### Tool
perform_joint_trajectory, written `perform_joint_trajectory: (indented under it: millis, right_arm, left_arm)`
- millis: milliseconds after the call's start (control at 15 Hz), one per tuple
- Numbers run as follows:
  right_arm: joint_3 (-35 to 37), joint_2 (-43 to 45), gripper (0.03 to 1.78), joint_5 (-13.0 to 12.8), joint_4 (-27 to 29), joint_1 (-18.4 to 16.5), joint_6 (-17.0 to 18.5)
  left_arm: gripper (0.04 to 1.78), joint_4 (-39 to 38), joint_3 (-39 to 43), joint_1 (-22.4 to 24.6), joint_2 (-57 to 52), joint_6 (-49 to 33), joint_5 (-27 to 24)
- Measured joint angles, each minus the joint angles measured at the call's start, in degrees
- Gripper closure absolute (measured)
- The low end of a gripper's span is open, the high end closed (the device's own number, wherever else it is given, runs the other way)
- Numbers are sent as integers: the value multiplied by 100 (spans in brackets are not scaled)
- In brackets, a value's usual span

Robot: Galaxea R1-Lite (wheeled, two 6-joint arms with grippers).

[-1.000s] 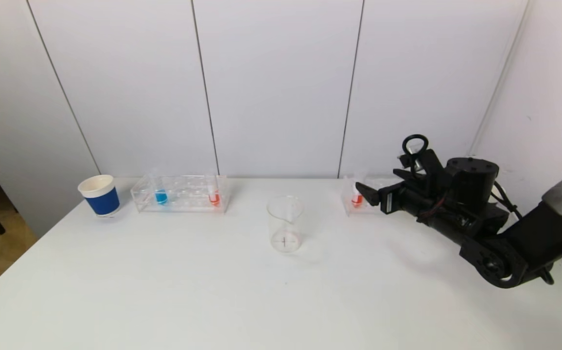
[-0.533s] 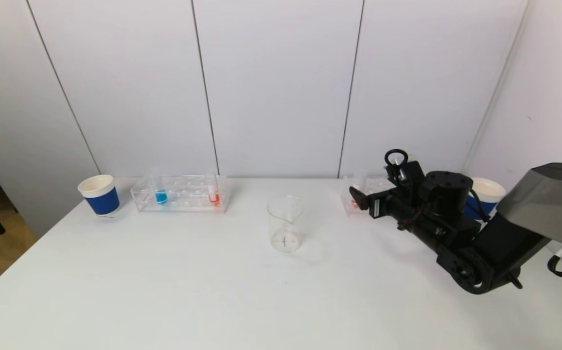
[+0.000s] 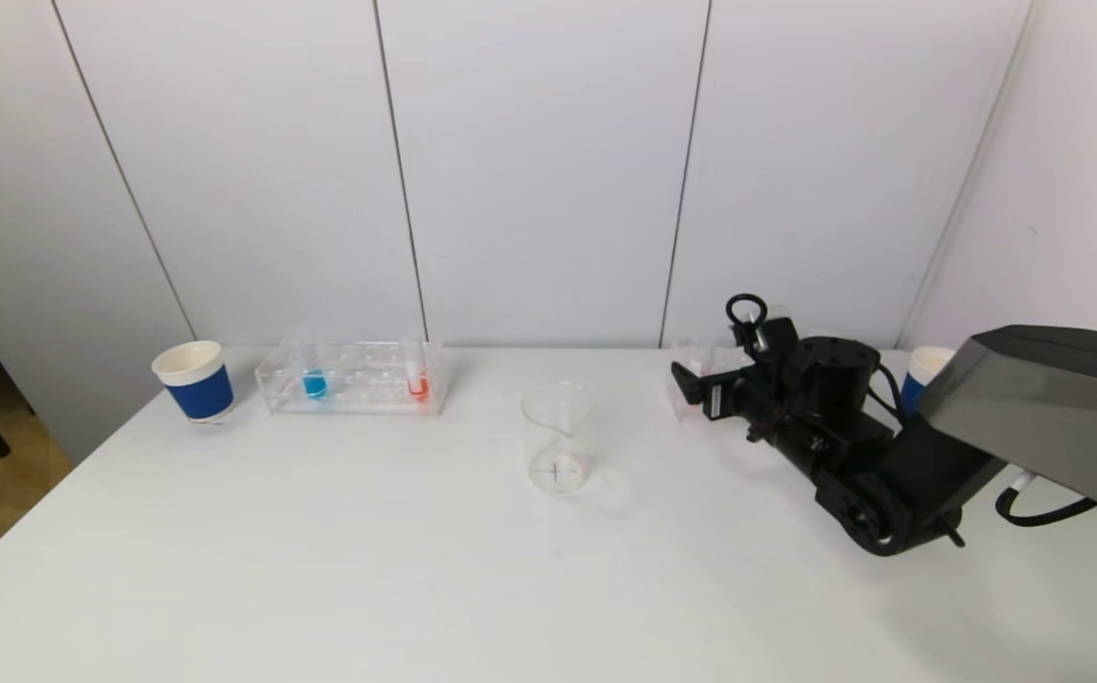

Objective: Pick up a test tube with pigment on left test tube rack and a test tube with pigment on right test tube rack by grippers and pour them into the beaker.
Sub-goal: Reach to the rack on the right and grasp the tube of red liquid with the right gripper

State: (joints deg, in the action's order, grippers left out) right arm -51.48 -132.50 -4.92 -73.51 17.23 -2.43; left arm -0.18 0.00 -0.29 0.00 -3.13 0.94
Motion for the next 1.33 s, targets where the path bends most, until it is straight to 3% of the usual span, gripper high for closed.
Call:
perform_joint_trajectory:
  millis: [600,1333]
  right_arm:
    - [-835,-300,4,-111,601,-188,106]
    - [-916,-276,4,-119,649,-118,168]
  left_arm:
    - [6,-2,0,0,0,0,0]
    - [6,-2,0,0,0,2,0]
